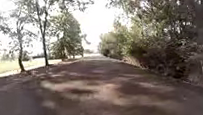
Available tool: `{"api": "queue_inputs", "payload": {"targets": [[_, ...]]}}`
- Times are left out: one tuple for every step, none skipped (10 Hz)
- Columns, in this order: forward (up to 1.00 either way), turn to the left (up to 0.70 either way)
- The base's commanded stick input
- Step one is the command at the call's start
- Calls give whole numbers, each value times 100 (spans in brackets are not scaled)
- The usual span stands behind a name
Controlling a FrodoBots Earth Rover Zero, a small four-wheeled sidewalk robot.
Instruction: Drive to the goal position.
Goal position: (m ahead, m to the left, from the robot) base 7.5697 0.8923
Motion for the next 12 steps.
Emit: {"api": "queue_inputs", "payload": {"targets": [[100, -7], [100, -7], [100, -7], [100, -7], [100, -6], [100, -6], [100, -5], [100, -5], [100, -3], [100, -3], [100, -3], [100, -3]]}}
